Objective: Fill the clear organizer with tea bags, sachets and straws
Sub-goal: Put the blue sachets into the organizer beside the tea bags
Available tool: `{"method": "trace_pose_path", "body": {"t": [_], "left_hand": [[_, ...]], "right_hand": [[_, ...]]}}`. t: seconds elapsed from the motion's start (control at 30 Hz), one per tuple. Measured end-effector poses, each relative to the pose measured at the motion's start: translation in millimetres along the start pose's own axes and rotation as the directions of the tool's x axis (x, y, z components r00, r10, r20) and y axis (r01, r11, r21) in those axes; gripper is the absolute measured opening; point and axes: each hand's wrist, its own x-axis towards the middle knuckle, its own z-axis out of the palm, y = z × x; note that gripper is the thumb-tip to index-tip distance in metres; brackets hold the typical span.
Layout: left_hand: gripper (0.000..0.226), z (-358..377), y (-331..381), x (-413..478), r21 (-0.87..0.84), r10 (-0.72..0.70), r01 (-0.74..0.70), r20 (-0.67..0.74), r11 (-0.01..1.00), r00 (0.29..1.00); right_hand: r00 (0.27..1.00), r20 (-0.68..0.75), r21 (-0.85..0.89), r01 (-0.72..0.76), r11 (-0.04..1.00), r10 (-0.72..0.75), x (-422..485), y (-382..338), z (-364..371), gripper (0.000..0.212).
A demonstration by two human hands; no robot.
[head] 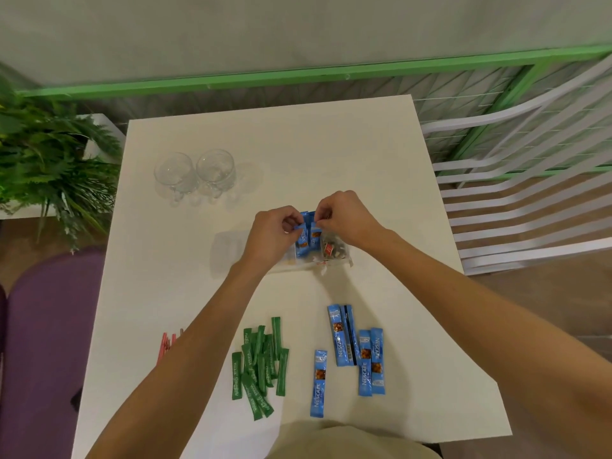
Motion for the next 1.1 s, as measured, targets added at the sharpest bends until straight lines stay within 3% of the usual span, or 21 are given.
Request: {"method": "trace_pose_path", "body": {"t": [0.37,0.57,0.73,0.9,1.0,1.1], "left_hand": [[0.016,8,-5,-4,0.115,0.07,-0.07,0.004,0.991,0.998],[0.019,3,-9,-10,0.107,0.104,-0.095,-0.084,0.99,0.991],[0.013,-1,-11,-37,0.003,0.074,-0.074,-0.153,0.997,0.985],[0.01,10,-20,-80,-0.092,-0.021,0.016,-0.055,0.996,0.998],[0.012,26,-31,-109,-0.084,-0.101,0.106,0.058,0.991,0.993],[0.009,46,-40,-139,0.03,-0.183,0.181,0.175,0.983,0.967]], "right_hand": [[1.0,0.001,-0.126,0.014,0.992,-0.014,3,3,8,0.009],[0.993,-0.097,-0.09,0.054,0.994,-0.063,-3,11,3,0.01],[0.974,-0.212,0.037,0.083,0.996,-0.074,-27,17,-5,0.005],[0.976,-0.216,0.206,0.063,0.977,-0.017,-69,20,-1,0.006],[0.993,-0.12,0.233,0.007,0.972,0.021,-94,27,15,0.009],[0.998,0.021,0.175,-0.066,0.982,0.063,-117,41,40,0.014]]}}
